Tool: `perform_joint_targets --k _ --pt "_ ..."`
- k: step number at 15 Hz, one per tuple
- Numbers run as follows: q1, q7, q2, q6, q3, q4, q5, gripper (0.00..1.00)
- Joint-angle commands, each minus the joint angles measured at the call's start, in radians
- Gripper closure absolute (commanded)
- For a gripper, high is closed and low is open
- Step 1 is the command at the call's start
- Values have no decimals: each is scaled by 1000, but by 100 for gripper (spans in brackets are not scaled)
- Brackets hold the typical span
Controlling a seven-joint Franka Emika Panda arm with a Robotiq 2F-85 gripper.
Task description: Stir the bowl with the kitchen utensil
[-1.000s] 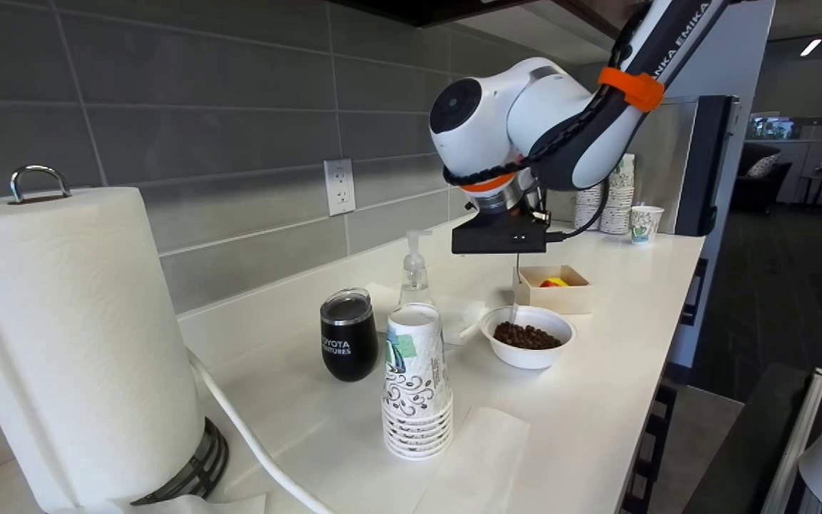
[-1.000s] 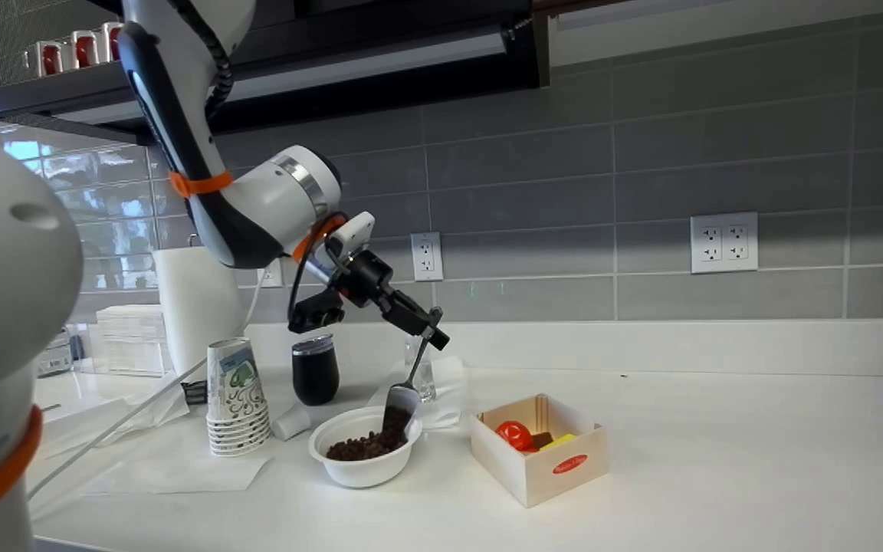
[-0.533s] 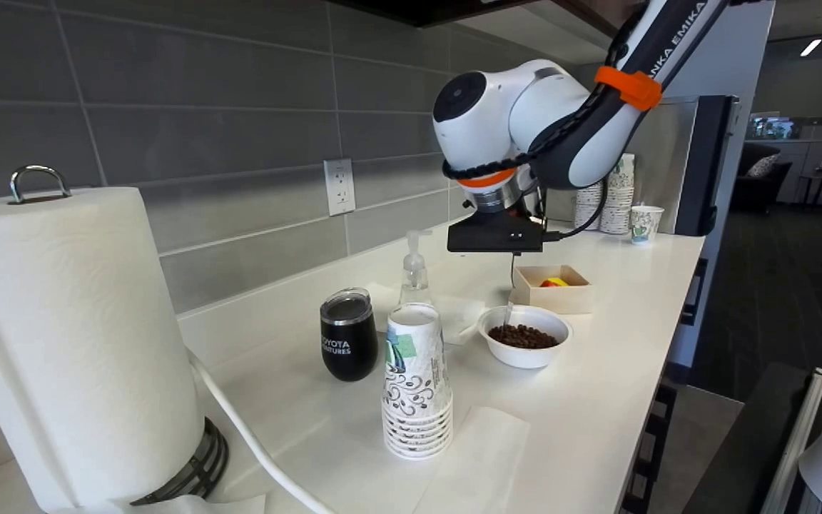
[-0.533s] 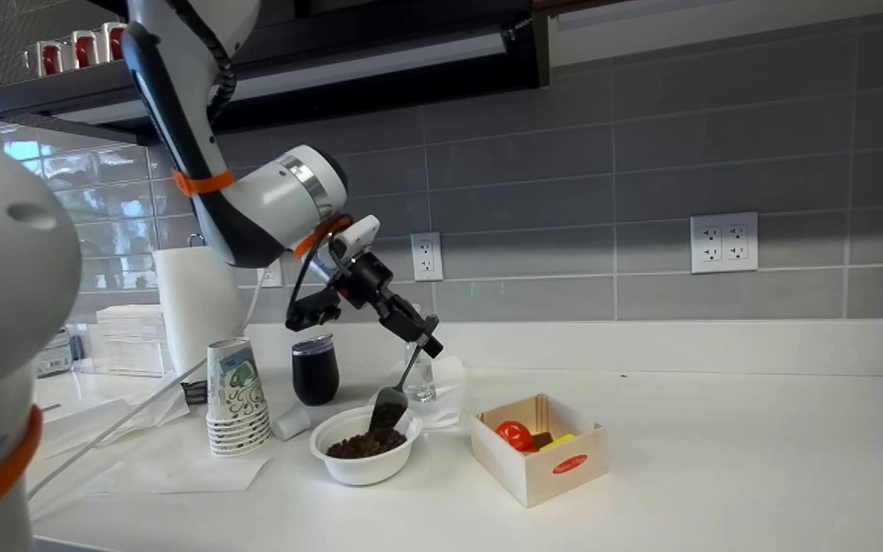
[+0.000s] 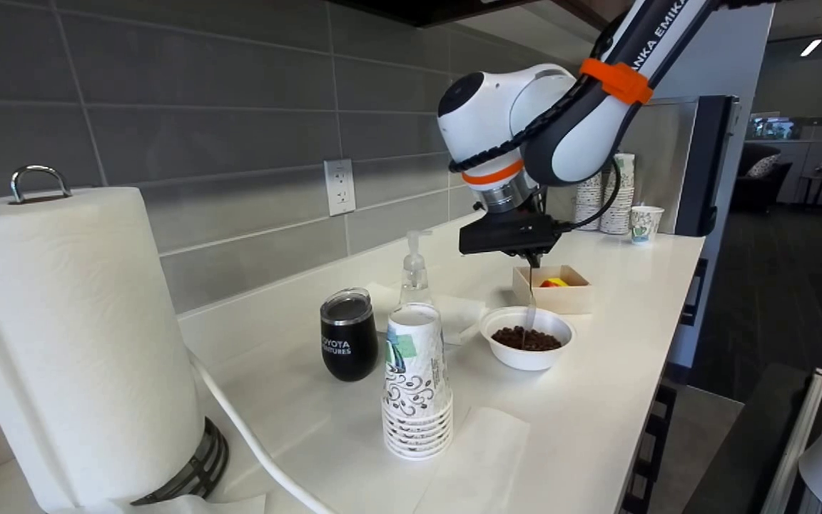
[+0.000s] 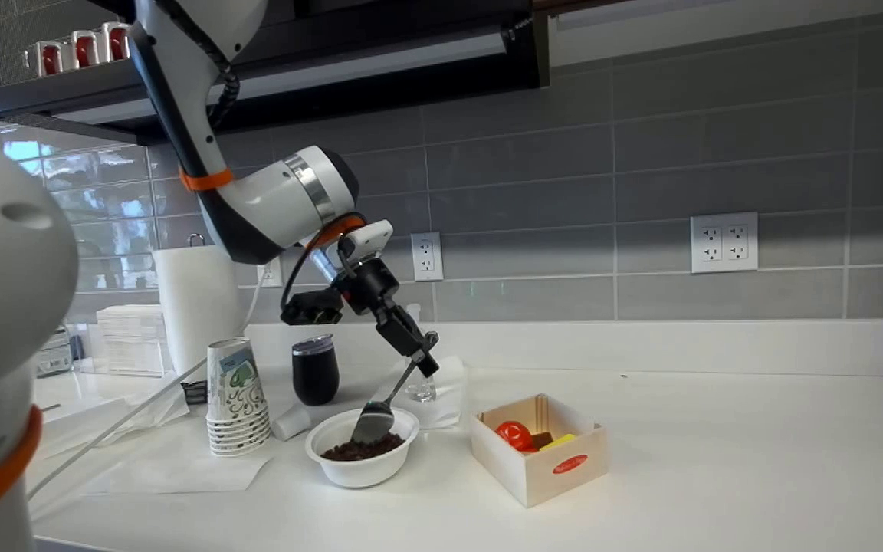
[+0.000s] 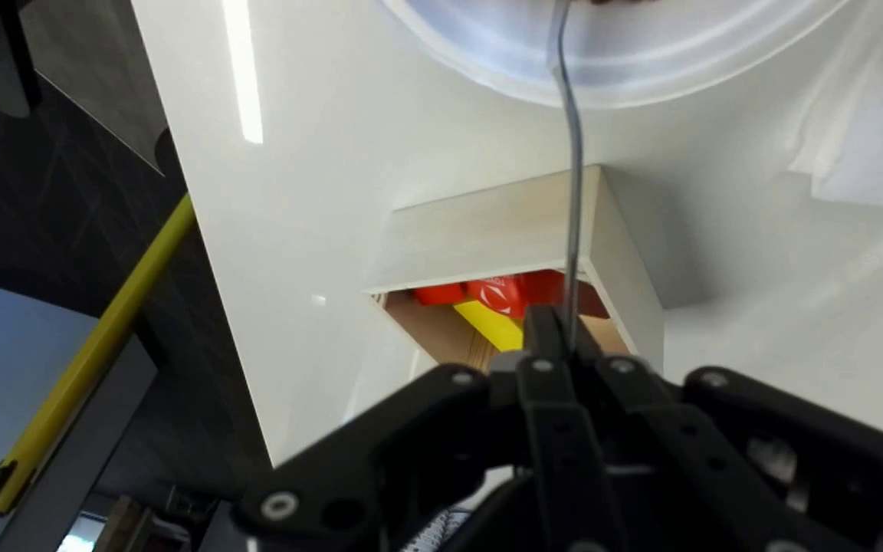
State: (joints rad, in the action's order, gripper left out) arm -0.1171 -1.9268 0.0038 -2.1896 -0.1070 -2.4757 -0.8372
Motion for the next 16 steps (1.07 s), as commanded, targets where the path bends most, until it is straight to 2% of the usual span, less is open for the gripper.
perform_joint_targets --k 1,6,11,16 --pt "26 51 -11 -11 23 1 53 99" --pt "67 75 6 -87 68 2 112 99" --pt "94 187 44 -176 96 3 263 99" --pt "94 285 67 -170 103 12 390 99"
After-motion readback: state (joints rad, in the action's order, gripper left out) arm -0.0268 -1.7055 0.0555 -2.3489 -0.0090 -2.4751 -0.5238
